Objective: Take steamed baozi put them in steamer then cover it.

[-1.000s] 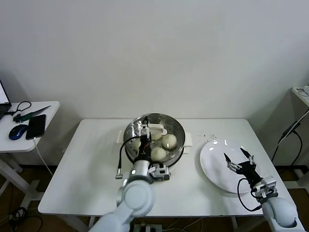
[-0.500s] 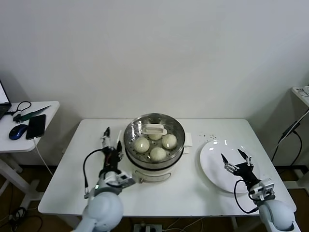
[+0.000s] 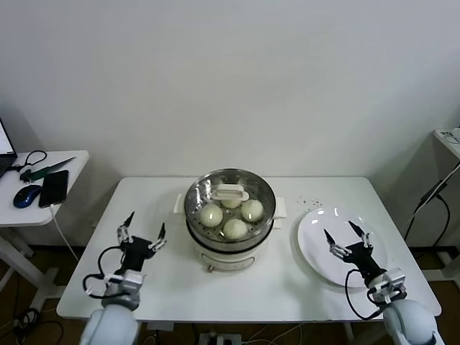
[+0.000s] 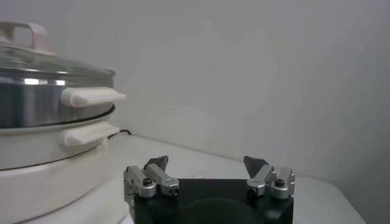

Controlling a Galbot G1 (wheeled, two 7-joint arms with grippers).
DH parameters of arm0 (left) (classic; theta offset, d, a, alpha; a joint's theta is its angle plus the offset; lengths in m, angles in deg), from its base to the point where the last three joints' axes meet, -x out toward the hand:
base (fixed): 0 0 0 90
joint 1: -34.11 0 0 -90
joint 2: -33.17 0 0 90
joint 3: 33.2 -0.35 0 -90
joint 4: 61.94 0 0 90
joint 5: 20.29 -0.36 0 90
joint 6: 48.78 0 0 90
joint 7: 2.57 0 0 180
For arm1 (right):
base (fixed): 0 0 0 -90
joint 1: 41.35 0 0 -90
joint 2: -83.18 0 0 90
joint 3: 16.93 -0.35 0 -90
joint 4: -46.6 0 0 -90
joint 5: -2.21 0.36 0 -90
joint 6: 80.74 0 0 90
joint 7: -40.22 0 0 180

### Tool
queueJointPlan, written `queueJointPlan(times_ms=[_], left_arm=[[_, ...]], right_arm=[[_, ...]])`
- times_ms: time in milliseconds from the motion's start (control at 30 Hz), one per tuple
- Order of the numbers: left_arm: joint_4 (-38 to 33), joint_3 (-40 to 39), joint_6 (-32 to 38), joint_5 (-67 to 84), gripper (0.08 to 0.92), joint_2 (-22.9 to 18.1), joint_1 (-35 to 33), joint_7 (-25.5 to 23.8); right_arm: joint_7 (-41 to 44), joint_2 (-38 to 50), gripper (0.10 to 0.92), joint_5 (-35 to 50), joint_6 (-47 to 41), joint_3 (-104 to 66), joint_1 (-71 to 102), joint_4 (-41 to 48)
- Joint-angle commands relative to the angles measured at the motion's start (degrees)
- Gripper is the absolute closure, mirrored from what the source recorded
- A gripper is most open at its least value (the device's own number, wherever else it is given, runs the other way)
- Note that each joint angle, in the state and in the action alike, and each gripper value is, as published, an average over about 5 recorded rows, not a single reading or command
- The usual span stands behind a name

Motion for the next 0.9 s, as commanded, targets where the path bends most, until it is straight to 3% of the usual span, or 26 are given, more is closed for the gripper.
queueJointPlan(times_ms=[33, 467, 900], left_arm=[[4.98, 10.68, 15.71, 27.14, 0.177, -3.17, -6.30, -0.29], [3.41, 12.66, 14.54, 25.62, 0.177, -2.85, -8.69, -3.09], [1.61, 11.30, 14.56, 21.66, 0.177, -3.38, -9.77, -2.91]], right_arm=[[0.20, -0.29, 0.203, 0.07, 2.11, -0.13, 0.87, -0.48], [-1.07, -2.28, 0.203, -1.29, 2.55, -0.85, 1.08, -1.02], [-0.93, -4.96, 0.203, -0.92, 2.35, -3.22, 3.39, -2.41]])
